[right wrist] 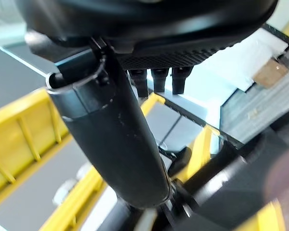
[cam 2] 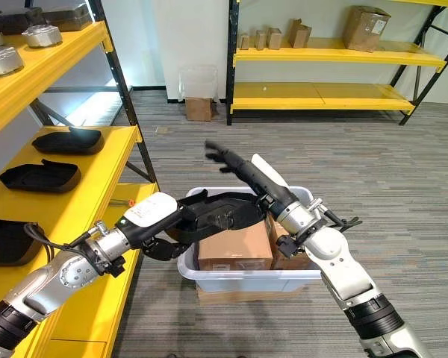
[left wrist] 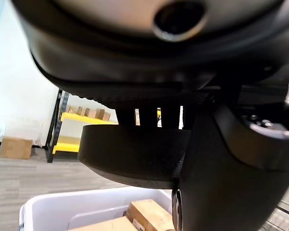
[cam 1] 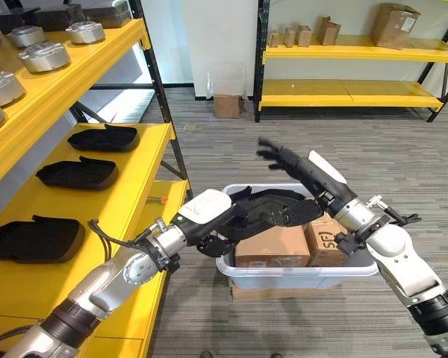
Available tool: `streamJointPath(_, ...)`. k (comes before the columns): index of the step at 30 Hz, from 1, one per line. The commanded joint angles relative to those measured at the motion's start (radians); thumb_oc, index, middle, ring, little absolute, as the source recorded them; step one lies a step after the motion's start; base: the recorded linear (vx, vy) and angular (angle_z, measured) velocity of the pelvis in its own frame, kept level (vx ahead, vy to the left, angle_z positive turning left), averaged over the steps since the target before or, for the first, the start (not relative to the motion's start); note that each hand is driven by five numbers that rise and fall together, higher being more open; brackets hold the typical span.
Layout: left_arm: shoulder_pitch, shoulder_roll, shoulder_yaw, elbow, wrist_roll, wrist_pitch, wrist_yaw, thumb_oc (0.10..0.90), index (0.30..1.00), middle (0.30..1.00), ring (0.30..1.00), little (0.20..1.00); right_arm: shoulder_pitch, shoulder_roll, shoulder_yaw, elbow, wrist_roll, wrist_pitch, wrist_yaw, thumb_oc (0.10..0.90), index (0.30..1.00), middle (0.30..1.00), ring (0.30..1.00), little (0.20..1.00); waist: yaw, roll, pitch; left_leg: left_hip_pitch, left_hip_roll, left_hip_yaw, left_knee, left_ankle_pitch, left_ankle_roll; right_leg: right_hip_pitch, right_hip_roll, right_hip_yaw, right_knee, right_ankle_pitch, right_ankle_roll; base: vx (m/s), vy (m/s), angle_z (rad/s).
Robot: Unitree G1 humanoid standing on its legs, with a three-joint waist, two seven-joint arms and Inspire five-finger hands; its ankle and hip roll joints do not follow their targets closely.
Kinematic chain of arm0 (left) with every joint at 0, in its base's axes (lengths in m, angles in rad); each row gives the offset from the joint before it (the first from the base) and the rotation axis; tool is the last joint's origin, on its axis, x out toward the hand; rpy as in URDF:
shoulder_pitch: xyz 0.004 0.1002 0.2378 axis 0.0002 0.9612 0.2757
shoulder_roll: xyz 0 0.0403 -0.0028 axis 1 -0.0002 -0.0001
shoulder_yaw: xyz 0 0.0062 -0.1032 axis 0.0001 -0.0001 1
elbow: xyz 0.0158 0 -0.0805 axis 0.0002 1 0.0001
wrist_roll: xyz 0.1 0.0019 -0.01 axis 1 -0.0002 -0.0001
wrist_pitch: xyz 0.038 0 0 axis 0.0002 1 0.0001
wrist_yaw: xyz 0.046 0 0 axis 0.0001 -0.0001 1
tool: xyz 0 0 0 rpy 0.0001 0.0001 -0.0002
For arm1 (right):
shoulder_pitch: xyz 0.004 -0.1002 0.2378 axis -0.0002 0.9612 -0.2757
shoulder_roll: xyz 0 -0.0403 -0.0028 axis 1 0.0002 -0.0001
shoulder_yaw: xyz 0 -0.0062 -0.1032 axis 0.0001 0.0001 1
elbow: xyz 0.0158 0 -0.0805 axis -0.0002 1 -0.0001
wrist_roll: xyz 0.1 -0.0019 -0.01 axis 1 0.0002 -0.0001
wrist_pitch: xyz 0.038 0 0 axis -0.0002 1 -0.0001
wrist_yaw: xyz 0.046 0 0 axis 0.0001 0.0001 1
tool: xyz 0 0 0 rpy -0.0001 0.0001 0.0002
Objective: Move parts from the plastic box to the shelf.
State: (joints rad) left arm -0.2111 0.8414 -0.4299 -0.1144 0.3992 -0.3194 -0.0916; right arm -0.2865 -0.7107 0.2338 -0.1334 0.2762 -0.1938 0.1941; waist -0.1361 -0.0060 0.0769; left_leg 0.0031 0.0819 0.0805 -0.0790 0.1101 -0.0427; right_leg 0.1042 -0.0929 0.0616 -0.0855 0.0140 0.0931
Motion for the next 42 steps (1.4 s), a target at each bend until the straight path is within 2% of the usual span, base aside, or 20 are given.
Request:
streamJointPath(1,-0.07,-0.004,0.085,-0.028,-0.045,-0.056,0.074,0.4,0.3,0.3,0.3,0.3,-0.098,0.015,-0.094,-0.121,0.094,-0.122,-0.047,0.9,1.0,1.0,1.0,1.0,0.009,-0.028,-0.081,0.038,0.107,-0.034,0.058,-0.129,-0.042,-0.058,-0.08,-0.011,0.076,-0.1,0.044,-0.01,-0.007,-0.03)
streamJointPath(3,-0.037,0.013,0.109,-0.016,-0.025,-0.052,0.077,0.4,0.3,0.3,0.3,0.3,-0.06,0.016,-0.115,-0.145,0.136,-0.117,-0.023,0.9,1.0,1.0,1.0,1.0,0.008,-0.028,-0.079,0.037,0.107,-0.033,0.057,-0.128,-0.042,-0.059,-0.079,-0.01,0.075,-0.101,0.044,-0.01,-0.008,-0.04)
streamJointPath(13,0.081,0.01,0.219,0.03,-0.008,-0.037,0.092,0.4,0.3,0.3,0.3,0.3,0.078,0.023,-0.219,-0.185,0.171,-0.116,-0.004,0.9,1.0,1.0,1.0,1.0,0.001,-0.023,-0.075,0.034,0.11,-0.03,0.057,-0.124,-0.045,-0.065,-0.08,-0.013,0.08,-0.103,0.043,0.0,-0.002,-0.02)
streamJointPath(14,0.13,0.011,0.281,0.03,0.008,-0.029,0.113,0.4,0.3,0.3,0.3,0.3,0.14,0.033,-0.262,-0.194,0.172,-0.116,0.002,0.9,1.0,1.0,1.0,1.0,0.0,-0.02,-0.072,0.033,0.11,-0.031,0.058,-0.123,-0.045,-0.067,-0.079,-0.013,0.083,-0.104,0.042,0.0,0.0,0.0)
streamJointPath(16,0.134,0.012,0.284,0.027,0.008,-0.029,0.112,0.4,0.3,0.3,0.3,0.3,0.142,0.033,-0.262,-0.195,0.172,-0.115,0.002,0.9,1.0,1.0,1.0,1.0,-0.001,-0.021,-0.073,0.033,0.11,-0.031,0.058,-0.123,-0.045,-0.067,-0.079,-0.013,0.084,-0.105,0.042,0.0,0.0,0.0)
streamJointPath(17,0.198,0.019,0.357,-0.001,0.024,-0.03,0.128,0.4,0.3,0.3,0.3,0.3,0.203,0.045,-0.31,-0.205,0.172,-0.112,0.003,0.9,1.0,1.0,1.0,1.0,-0.002,-0.017,-0.072,0.037,0.109,-0.032,0.057,-0.132,-0.045,-0.064,-0.079,-0.012,0.084,-0.113,0.042,0.0,0.0,0.0)
streamJointPath(20,0.184,-0.006,0.394,0.031,0.008,0.005,0.142,0.4,0.3,0.3,0.3,0.3,0.254,0.066,-0.321,-0.202,0.158,-0.093,0.013,0.9,1.0,1.0,1.0,1.0,-0.01,-0.011,-0.067,0.031,0.109,-0.031,0.06,-0.122,-0.045,-0.074,-0.078,-0.009,0.09,-0.107,0.041,-0.02,-0.007,-0.01)
streamJointPath(23,0.316,-0.048,0.5,-0.038,0.027,-0.019,0.174,0.4,0.3,0.3,0.3,0.3,0.35,0.103,-0.387,-0.226,0.15,-0.097,0.018,0.9,1.0,1.0,1.0,1.0,-0.007,-0.004,-0.063,0.028,0.11,-0.033,0.062,-0.121,-0.045,-0.077,-0.077,-0.011,0.1,-0.113,0.037,0.0,0.0,0.0)
streamJointPath(25,0.394,-0.044,0.585,-0.086,0.031,-0.026,0.183,0.4,0.3,0.3,0.3,0.3,0.392,0.119,-0.419,-0.208,0.145,-0.095,0.009,0.9,1.0,1.0,1.0,1.0,-0.003,0.003,-0.065,0.025,0.111,-0.036,0.061,-0.118,-0.047,-0.078,-0.074,-0.013,0.105,-0.118,0.034,-0.03,-0.016,-0.02)
streamJointPath(26,0.403,-0.044,0.591,-0.092,0.03,-0.025,0.18,0.4,0.3,0.3,0.3,0.3,0.394,0.12,-0.417,-0.209,0.145,-0.095,0.009,0.9,1.0,1.0,1.0,1.0,-0.005,0.002,-0.068,0.03,0.111,-0.036,0.059,-0.126,-0.048,-0.074,-0.074,-0.014,0.105,-0.127,0.034,0.0,-0.041,0.03)
streamJointPath(27,0.44,-0.06,0.654,-0.114,0.008,-0.021,0.195,0.4,0.3,0.3,0.3,0.3,0.404,0.152,-0.418,-0.178,0.136,-0.096,-0.011,0.9,1.0,1.0,1.0,1.0,0.002,0.01,-0.064,0.031,0.111,-0.041,0.059,-0.121,-0.05,-0.07,-0.072,-0.021,0.117,-0.136,0.03,0.01,-0.03,0.07)
streamJointPath(30,0.454,-0.065,0.685,-0.136,-0.012,-0.022,0.197,0.4,0.3,0.3,0.3,0.3,0.4,0.175,-0.395,-0.164,0.15,-0.095,-0.014,0.9,1.0,1.0,1.0,1.0,0.006,0.017,-0.061,0.029,0.114,-0.046,0.06,-0.117,-0.051,-0.072,-0.067,-0.026,0.133,-0.146,0.022,-0.04,-0.038,0.08)
streamJointPath(33,0.466,-0.111,0.716,-0.168,-0.045,-0.02,0.212,0.4,0.3,0.3,0.3,0.3,0.368,0.181,-0.361,-0.149,0.124,-0.097,-0.028,0.9,1.0,1.0,1.0,1.0,0.017,0.024,-0.048,0.024,0.124,-0.059,0.061,-0.106,-0.054,-0.089,-0.045,-0.036,0.182,-0.171,0.006,-0.07,-0.061,0.17)
streamJointPath(37,0.463,-0.149,0.718,-0.182,-0.073,-0.02,0.237,0.4,0.3,0.3,0.3,0.3,0.32,0.177,-0.328,-0.142,0.132,-0.101,-0.036,0.9,1.0,1.0,1.0,1.0,0.03,0.032,-0.029,0.009,0.14,-0.069,0.065,-0.089,-0.057,-0.123,-0.016,-0.048,0.242,-0.197,-0.012,-0.12,-0.093,0.11)
streamJointPath(38,0.462,-0.164,0.717,-0.188,-0.088,-0.019,0.246,0.4,0.3,0.3,0.3,0.3,0.284,0.172,-0.303,-0.138,0.139,-0.105,-0.042,0.9,1.0,1.0,1.0,1.0,0.041,0.037,-0.012,-0.005,0.153,-0.079,0.068,-0.07,-0.06,-0.152,0.002,-0.056,0.292,-0.218,-0.028,-0.13,-0.109,0.12)
streamJointPath(42,0.472,-0.185,0.723,-0.198,-0.092,-0.016,0.263,0.4,0.3,0.3,0.3,0.3,0.213,0.17,-0.249,-0.128,0.156,-0.111,-0.05,0.9,1.0,1.0,1.0,1.0,0.064,0.043,0.012,-0.036,0.176,-0.106,0.072,-0.032,-0.066,-0.202,0.031,-0.077,0.36,-0.246,-0.056,-0.16,-0.139,0.14)
